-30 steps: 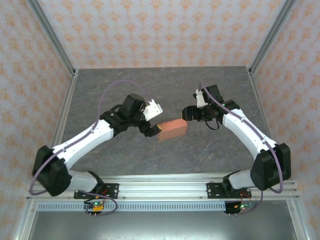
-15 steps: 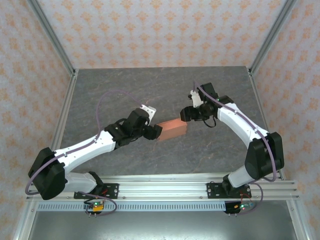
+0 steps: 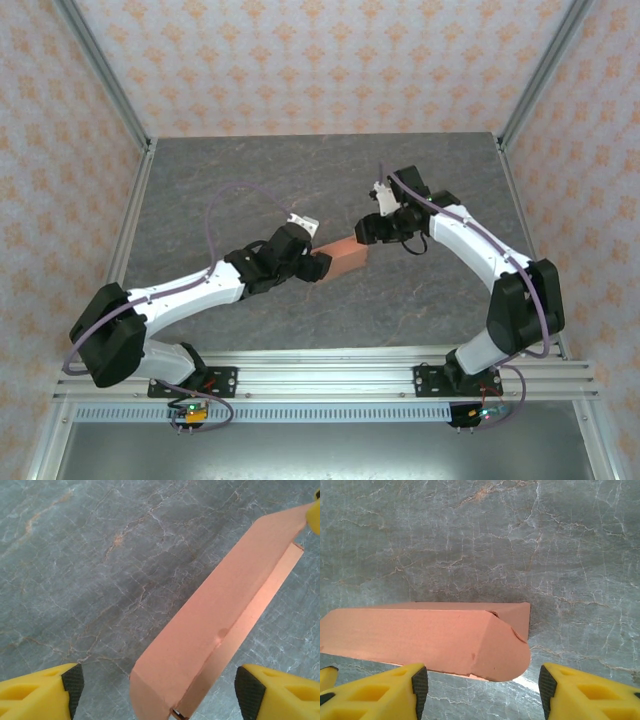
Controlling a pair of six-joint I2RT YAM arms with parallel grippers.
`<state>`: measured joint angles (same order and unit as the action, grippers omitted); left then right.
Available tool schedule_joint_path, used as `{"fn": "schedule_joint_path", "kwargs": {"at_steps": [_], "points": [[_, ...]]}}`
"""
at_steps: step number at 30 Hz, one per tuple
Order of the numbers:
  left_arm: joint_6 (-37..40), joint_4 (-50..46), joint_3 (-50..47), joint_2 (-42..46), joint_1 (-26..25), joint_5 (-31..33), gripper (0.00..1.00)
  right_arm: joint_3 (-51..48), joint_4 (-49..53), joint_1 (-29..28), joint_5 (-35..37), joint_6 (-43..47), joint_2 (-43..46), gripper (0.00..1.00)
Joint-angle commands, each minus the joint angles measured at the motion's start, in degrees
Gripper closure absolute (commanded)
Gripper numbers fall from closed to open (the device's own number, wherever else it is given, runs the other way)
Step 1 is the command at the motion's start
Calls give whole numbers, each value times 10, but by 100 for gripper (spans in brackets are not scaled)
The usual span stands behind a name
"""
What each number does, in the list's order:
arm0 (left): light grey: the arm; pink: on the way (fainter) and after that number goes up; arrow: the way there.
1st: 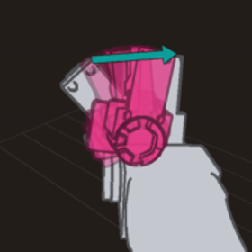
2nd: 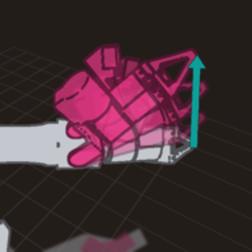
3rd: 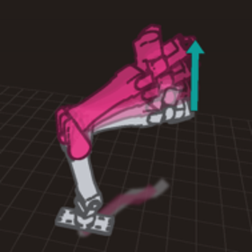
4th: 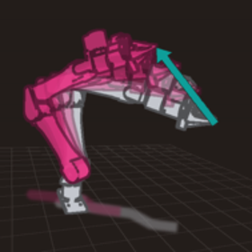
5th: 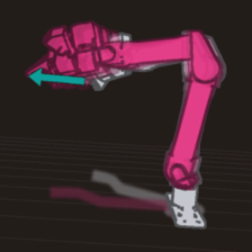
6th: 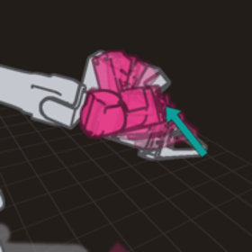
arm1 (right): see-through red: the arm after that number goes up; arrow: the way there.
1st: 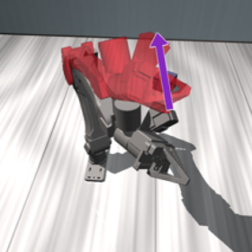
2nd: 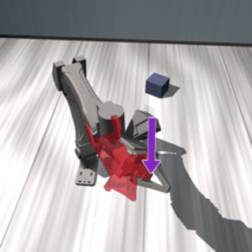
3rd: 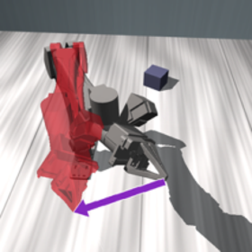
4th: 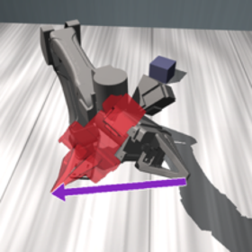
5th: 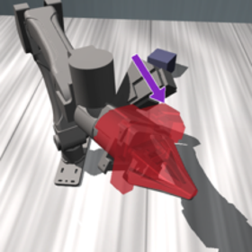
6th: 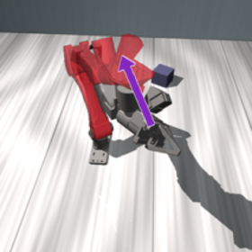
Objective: Fold the paper box
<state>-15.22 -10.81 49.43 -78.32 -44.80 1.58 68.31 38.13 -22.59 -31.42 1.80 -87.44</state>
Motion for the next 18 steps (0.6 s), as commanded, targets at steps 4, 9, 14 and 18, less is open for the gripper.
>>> {"fn": "schedule_joint_path", "kwargs": {"at_steps": [4,9,14,18], "points": [[60,19,-13,38,-2,6,14,-14,-27,-2,10,41,58,32],[70,9,-14,32,-3,19,14,-45,-59,-5,1,175,84,32],[46,15,-10,18,-3,5,17,-58,-75,-5,23,253,70,35],[44,17,-9,8,-5,9,19,-45,-74,-6,21,283,39,38]]}}
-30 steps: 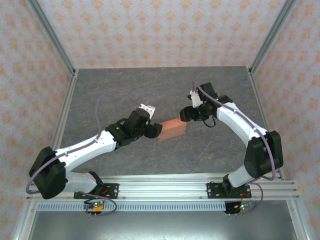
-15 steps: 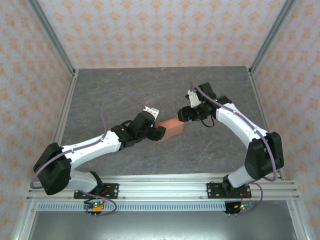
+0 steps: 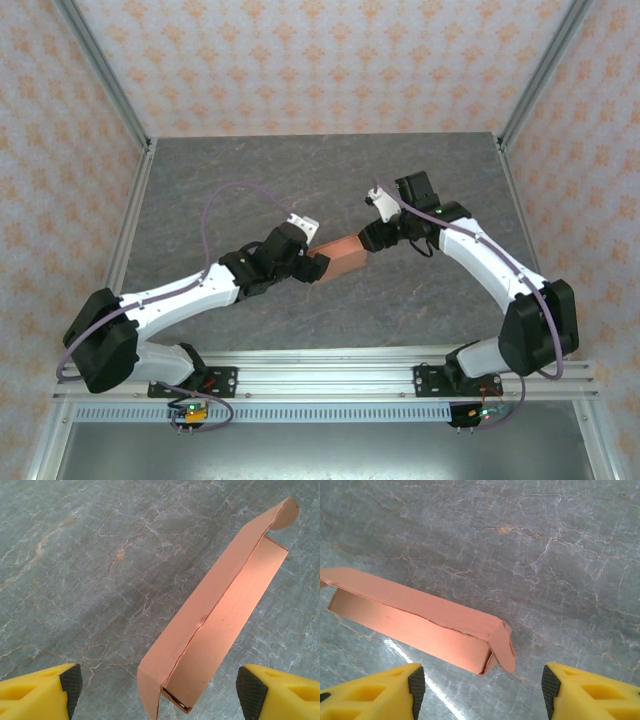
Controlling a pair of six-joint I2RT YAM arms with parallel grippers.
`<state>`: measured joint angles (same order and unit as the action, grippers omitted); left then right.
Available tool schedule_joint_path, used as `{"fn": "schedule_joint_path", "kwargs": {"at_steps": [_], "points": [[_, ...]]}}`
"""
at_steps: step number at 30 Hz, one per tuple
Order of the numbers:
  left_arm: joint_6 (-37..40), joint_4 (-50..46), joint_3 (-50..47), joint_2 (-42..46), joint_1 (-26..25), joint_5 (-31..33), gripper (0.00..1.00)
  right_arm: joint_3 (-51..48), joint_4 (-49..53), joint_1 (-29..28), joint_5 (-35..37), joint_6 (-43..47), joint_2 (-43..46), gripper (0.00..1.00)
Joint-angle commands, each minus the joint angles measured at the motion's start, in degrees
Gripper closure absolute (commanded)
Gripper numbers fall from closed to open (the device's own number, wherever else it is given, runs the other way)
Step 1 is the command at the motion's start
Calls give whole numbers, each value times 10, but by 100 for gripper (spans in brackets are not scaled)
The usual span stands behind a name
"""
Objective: Fold the paper box
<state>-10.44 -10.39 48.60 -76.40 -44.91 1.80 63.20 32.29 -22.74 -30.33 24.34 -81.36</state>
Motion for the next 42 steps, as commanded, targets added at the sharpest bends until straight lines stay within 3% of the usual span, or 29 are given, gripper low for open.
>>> {"fn": "schedule_joint_path", "kwargs": {"at_steps": [1,5,15,19,22,30,36,42], "points": [[-4,13,0,-14,-4,6,19,11,-15,-5,7,62,-29,38],[-4,16,0,-21,-4,10,19,22,-16,-10,2,72,-45,43],[-3,16,17,-49,-7,12,26,2,-71,-16,24,43,-46,76],[-21,0,32,-61,-7,36,36,-8,-68,-42,75,27,-36,84],[-45,-8,41,-70,-7,40,40,-10,-68,-66,120,-44,-27,94],[-65,-25,62,-101,-8,74,41,-22,-60,-121,227,-226,-6,95],[-67,-40,82,-123,-7,81,41,-5,-34,-139,240,-298,-23,95],[-65,-47,89,-126,-7,94,40,50,33,-139,229,-307,-47,95]]}}
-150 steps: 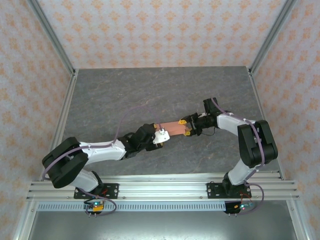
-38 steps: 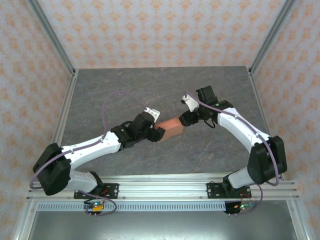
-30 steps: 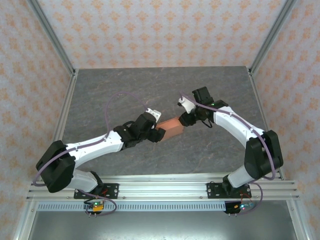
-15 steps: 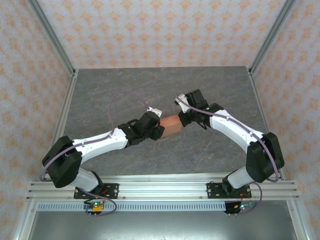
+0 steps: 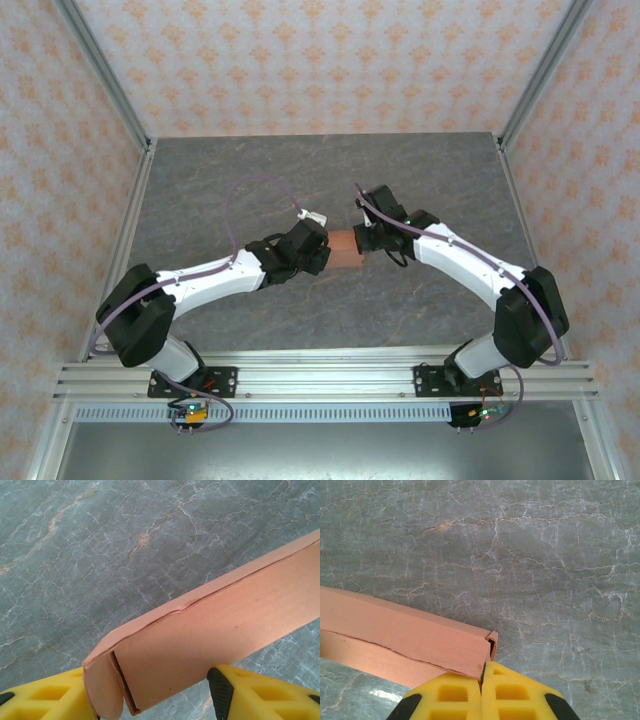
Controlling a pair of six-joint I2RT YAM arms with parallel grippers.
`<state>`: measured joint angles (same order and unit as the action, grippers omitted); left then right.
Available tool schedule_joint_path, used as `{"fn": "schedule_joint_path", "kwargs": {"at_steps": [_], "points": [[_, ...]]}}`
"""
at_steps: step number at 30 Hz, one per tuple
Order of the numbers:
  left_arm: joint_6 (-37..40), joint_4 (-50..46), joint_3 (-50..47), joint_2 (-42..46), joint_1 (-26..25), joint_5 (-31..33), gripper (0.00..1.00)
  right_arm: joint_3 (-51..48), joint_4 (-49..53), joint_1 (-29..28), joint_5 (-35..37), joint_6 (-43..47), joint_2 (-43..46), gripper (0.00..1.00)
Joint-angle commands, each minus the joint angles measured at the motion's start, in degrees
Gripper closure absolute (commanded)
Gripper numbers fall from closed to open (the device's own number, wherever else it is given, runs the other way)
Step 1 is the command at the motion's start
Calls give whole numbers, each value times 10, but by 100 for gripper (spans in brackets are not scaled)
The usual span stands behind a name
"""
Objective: Fold the paper box
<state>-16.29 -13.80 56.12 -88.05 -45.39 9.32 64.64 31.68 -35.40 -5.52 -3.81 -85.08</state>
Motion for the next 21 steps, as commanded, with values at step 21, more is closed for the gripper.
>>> {"fn": "schedule_joint_path", "kwargs": {"at_steps": [21], "points": [[-48,15,24,-20,18,-51,40,-57,-76,-13,41,-222,11,95]]}}
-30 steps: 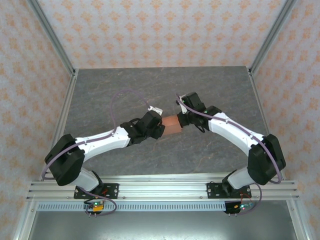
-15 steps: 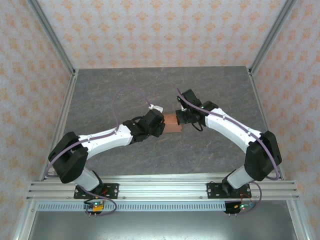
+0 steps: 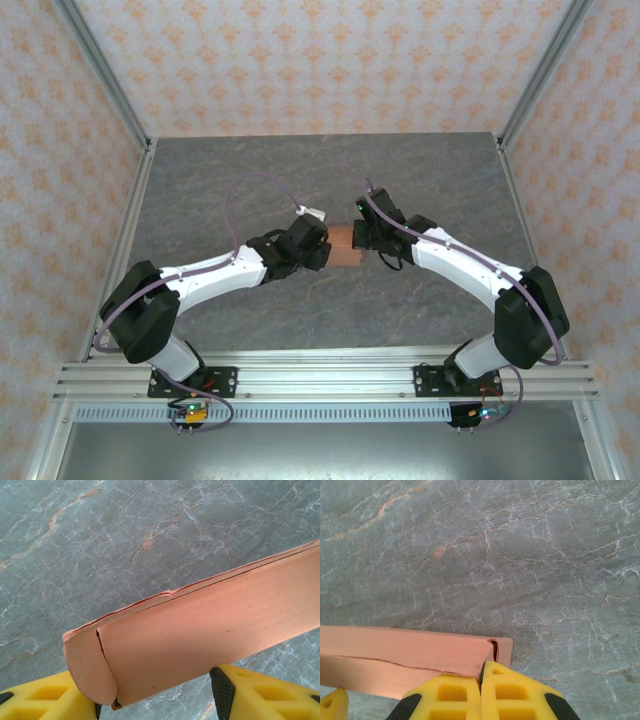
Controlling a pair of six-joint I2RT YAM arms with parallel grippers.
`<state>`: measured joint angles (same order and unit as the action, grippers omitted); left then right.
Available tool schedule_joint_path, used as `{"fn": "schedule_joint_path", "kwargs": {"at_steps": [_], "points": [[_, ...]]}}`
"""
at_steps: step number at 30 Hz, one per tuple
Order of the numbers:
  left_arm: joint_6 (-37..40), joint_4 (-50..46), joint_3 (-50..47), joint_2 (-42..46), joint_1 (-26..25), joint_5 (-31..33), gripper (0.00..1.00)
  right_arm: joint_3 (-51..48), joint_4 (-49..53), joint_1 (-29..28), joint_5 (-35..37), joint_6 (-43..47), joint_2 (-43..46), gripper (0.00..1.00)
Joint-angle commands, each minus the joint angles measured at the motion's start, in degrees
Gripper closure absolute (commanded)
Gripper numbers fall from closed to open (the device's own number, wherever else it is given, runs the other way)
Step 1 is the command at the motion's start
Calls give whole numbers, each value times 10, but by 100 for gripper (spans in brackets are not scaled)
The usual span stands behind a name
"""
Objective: Fold the paper box
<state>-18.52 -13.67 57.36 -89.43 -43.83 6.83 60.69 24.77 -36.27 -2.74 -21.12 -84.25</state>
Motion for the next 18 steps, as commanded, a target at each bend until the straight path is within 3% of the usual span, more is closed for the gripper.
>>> {"fn": "schedule_joint_path", "kwargs": {"at_steps": [1,9,14,18], "points": [[-30,16,11,-4,4,-31,40,-18,-8,-4,14,-52,4,94],[-62,43,-12,67,38,-73,37,-44,-11,-6,34,-78,5,95],[-33,41,-36,144,71,-84,27,-40,4,-6,40,-63,9,94],[-4,27,-42,162,96,-97,27,-26,22,-9,48,-49,5,95]]}}
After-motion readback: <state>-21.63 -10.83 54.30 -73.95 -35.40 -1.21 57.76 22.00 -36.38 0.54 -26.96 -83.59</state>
